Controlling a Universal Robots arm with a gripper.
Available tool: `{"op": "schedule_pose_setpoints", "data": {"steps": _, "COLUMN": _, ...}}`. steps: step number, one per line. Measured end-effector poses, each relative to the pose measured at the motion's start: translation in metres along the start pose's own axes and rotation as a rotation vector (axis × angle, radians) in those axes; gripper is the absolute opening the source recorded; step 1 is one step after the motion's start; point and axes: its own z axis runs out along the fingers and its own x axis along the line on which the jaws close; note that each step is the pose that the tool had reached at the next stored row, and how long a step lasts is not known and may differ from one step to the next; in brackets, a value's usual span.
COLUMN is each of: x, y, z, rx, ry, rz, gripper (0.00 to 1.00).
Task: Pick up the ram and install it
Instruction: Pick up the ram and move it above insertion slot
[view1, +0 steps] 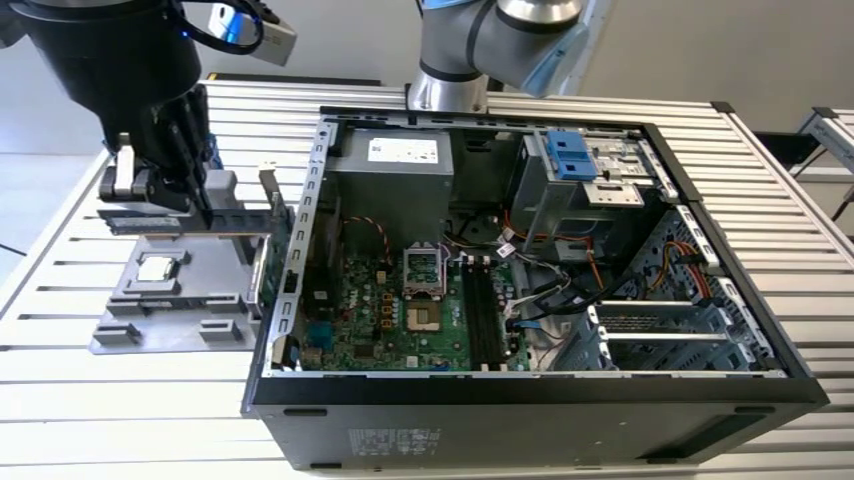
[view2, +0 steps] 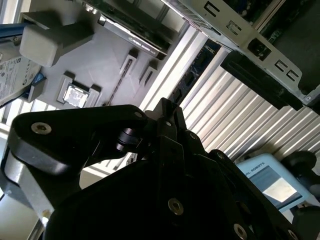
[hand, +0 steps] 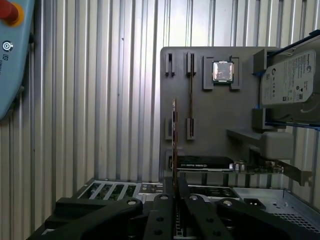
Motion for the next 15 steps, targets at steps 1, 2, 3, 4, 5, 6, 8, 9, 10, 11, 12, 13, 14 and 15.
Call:
{"op": "schedule_pose_setpoints", "data": {"steps": 1, "x": 0.0, "y": -0.0005, "z": -0.0001, "rx": -0.0001, "ry": 0.0001, "rz": 0.0, "gripper": 0.0}}
{"op": "schedule_pose_setpoints", "data": {"steps": 2, "x": 0.0, "y": -0.0011, "z": -0.0001, "rx": -0.0002, "ry": 0.0002, "rz": 0.0, "gripper": 0.0}}
{"op": "schedule_pose_setpoints", "data": {"steps": 3, "x": 0.0, "y": -0.0017, "z": -0.0001, "rx": 0.0, "ry": 0.0001, "rz": 0.0, "gripper": 0.0}}
{"op": "schedule_pose_setpoints", "data": {"steps": 4, "x": 0.0001, "y": -0.0022, "z": -0.0001, "rx": -0.0001, "ry": 0.0002, "rz": 0.0, "gripper": 0.0}}
{"op": "schedule_pose_setpoints", "data": {"steps": 5, "x": 0.0001, "y": -0.0026, "z": -0.0001, "rx": -0.0001, "ry": 0.0002, "rz": 0.0, "gripper": 0.0}}
{"op": "schedule_pose_setpoints", "data": {"steps": 6, "x": 0.0001, "y": -0.0029, "z": 0.0, "rx": 0.0, "ry": 0.0001, "rz": 0.0, "gripper": 0.0}}
{"op": "schedule_pose_setpoints", "data": {"steps": 8, "x": 0.0001, "y": -0.0035, "z": -0.0001, "rx": -0.0001, "ry": 0.0002, "rz": 0.0, "gripper": 0.0}}
{"op": "schedule_pose_setpoints", "data": {"steps": 9, "x": 0.0001, "y": -0.0041, "z": -0.0001, "rx": 0.0, "ry": 0.0002, "rz": 0.0, "gripper": 0.0}}
{"op": "schedule_pose_setpoints", "data": {"steps": 10, "x": 0.0001, "y": -0.0045, "z": -0.0001, "rx": -0.0001, "ry": 0.0003, "rz": 0.0, "gripper": 0.0}}
{"op": "schedule_pose_setpoints", "data": {"steps": 11, "x": 0.0001, "y": -0.0048, "z": -0.0001, "rx": 0.0, "ry": 0.0002, "rz": 0.0, "gripper": 0.0}}
{"op": "schedule_pose_setpoints", "data": {"steps": 12, "x": 0.0001, "y": -0.0052, "z": -0.0001, "rx": 0.0, "ry": 0.0003, "rz": 0.0, "gripper": 0.0}}
{"op": "schedule_pose_setpoints", "data": {"steps": 13, "x": 0.0001, "y": -0.0057, "z": -0.0001, "rx": -0.0001, "ry": 0.0003, "rz": 0.0, "gripper": 0.0}}
{"op": "schedule_pose_setpoints", "data": {"steps": 14, "x": 0.0001, "y": -0.0063, "z": -0.0001, "rx": -0.0001, "ry": 0.0003, "rz": 0.0, "gripper": 0.0}}
{"op": "schedule_pose_setpoints", "data": {"steps": 15, "x": 0.0002, "y": -0.0072, "z": -0.0001, "rx": -0.0001, "ry": 0.0003, "rz": 0.0, "gripper": 0.0}}
